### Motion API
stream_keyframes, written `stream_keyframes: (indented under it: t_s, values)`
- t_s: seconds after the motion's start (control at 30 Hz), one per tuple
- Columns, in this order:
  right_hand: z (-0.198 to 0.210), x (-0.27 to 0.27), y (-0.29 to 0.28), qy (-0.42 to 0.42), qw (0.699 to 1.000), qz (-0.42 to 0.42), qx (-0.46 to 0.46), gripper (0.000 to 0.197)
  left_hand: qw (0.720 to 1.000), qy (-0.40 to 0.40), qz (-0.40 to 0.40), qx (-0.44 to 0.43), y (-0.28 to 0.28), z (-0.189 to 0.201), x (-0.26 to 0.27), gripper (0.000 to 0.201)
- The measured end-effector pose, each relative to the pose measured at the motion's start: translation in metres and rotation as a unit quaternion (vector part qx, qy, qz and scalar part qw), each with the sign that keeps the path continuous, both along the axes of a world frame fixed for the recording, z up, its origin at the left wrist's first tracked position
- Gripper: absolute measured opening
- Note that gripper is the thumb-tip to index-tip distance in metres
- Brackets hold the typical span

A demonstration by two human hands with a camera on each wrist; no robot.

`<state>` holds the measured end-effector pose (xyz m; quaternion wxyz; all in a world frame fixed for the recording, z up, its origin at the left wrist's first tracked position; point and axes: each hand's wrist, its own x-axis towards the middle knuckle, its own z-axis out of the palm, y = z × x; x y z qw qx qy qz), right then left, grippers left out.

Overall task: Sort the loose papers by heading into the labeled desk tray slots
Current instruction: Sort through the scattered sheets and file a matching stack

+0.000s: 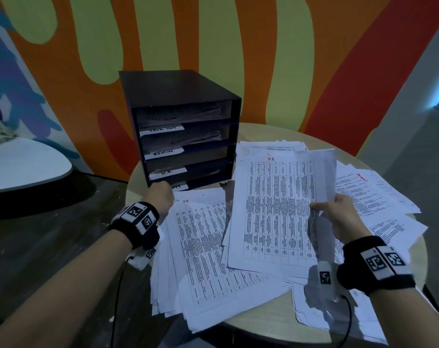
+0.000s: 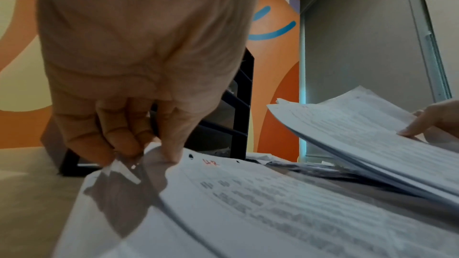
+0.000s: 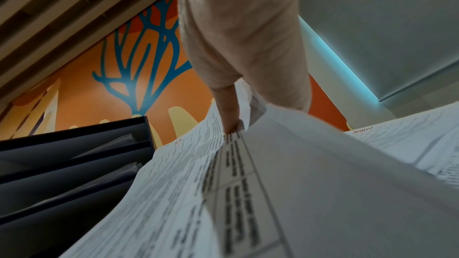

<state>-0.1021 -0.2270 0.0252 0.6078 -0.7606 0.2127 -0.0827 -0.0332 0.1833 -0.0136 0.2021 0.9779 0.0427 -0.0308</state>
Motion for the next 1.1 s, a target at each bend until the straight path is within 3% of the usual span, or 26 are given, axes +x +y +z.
stream_keyframes:
  t_s: [0.07, 0.17, 0.23, 0.27, 0.33, 0.4, 0.47, 0.53, 0.6, 0.63, 0.73, 0.9, 1.0, 1.1]
  values:
    - [-0.001, 0.001, -0.001, -0.001, 1.0, -0.003, 0.0, 0.027, 0.999, -0.024, -0.019, -0.031, -0.003, 0.007, -0.001, 0.016]
    - [-0.002, 0.0, -0.003, 0.003, 1.0, -0.009, -0.003, 0.03, 0.977, -0.125, 0.009, -0.174, -0.019, 0.032, -0.011, 0.009]
    - [-0.002, 0.0, -0.002, 0.008, 1.0, -0.009, -0.001, 0.031, 0.933, -0.211, 0.039, -0.288, -0.034, 0.052, -0.021, 0.005]
    - [-0.002, -0.001, -0.002, 0.009, 1.0, -0.01, 0.0, 0.033, 0.905, -0.22, 0.045, -0.361, -0.04, 0.059, -0.026, 0.012]
    - [-0.001, -0.001, -0.002, 0.009, 1.0, -0.009, 0.004, 0.036, 0.869, -0.145, 0.033, -0.472, -0.05, 0.068, -0.032, 0.038]
    - [0.0, -0.002, -0.001, 0.011, 1.0, -0.007, 0.004, 0.037, 0.889, -0.005, -0.024, -0.458, -0.055, 0.066, -0.035, 0.059]
    - [0.001, -0.003, 0.0, 0.012, 1.0, -0.006, 0.005, 0.038, 0.917, 0.114, -0.067, -0.376, -0.056, 0.056, -0.033, 0.067]
    - [0.002, -0.003, 0.001, 0.01, 1.0, -0.007, 0.006, 0.039, 0.947, 0.165, -0.07, -0.268, -0.05, 0.046, -0.028, 0.054]
    - [0.002, -0.003, 0.0, 0.009, 1.0, -0.008, 0.006, 0.039, 0.965, 0.157, -0.069, -0.196, -0.046, 0.043, -0.023, 0.021]
    - [0.002, -0.002, -0.001, 0.008, 1.0, -0.009, 0.007, 0.038, 0.972, 0.129, -0.055, -0.187, -0.046, 0.048, -0.025, 0.008]
    - [0.0, -0.002, -0.002, 0.012, 1.0, -0.018, 0.011, 0.038, 0.963, -0.044, 0.012, -0.265, -0.051, 0.072, -0.033, 0.026]
    - [-0.002, -0.003, -0.007, 0.002, 0.999, -0.048, 0.015, 0.035, 0.846, -0.295, 0.002, -0.444, -0.043, 0.125, -0.04, 0.019]
    - [0.001, -0.005, -0.008, -0.004, 0.998, -0.067, 0.008, 0.027, 0.812, -0.376, -0.019, -0.446, -0.033, 0.153, -0.036, 0.009]
    - [0.012, -0.009, -0.004, -0.029, 0.997, -0.066, 0.001, 0.018, 0.78, -0.397, -0.036, -0.483, -0.029, 0.168, -0.029, 0.016]
